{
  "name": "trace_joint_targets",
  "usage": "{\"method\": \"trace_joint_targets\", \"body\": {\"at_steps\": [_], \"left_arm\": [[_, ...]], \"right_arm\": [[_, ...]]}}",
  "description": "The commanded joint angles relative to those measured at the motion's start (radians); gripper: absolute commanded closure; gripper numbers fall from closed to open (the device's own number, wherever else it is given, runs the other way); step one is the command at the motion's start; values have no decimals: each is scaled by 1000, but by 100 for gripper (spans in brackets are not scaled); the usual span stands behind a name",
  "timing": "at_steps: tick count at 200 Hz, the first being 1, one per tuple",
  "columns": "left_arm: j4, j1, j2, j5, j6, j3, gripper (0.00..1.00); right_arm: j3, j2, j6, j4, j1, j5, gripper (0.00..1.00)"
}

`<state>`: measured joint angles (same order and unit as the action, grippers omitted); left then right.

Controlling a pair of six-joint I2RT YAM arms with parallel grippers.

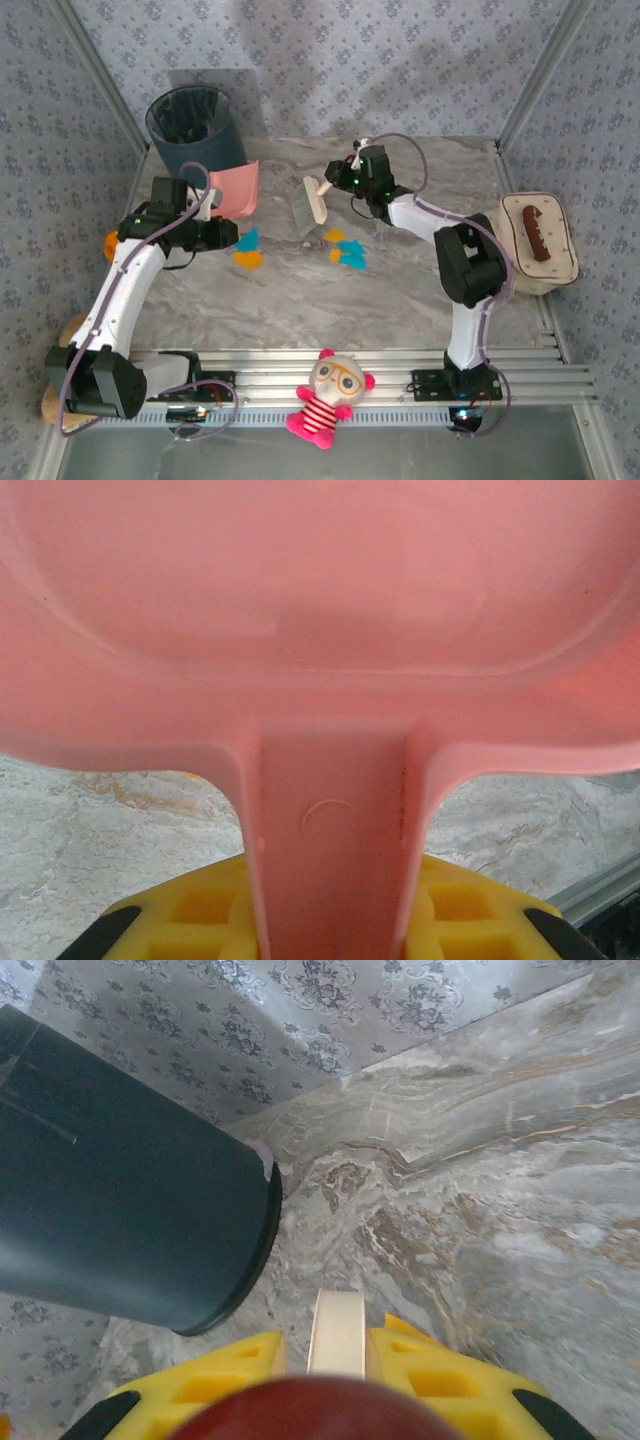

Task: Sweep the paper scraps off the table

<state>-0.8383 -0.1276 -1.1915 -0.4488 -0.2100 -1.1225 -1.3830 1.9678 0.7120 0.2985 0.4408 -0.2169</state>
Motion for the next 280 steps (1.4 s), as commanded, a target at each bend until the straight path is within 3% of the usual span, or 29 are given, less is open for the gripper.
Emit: {"method": "trace_joint_targets", "body": {"at_steps": [1, 76, 126, 280], "left_arm": [[-5, -10, -8, -20, 9, -12, 100], [-18, -13, -22, -32, 21, -18, 100], [-25, -17, -23, -33, 28, -12, 100], [-33, -89, -62, 0, 35, -22, 100]], "right_arm": [[-85, 60, 82, 75, 5, -31, 100], [-217, 212, 154, 58, 17, 96, 100], [-218, 195, 92, -64, 24, 253, 100], [241, -179, 117, -161, 58, 558, 100]]}}
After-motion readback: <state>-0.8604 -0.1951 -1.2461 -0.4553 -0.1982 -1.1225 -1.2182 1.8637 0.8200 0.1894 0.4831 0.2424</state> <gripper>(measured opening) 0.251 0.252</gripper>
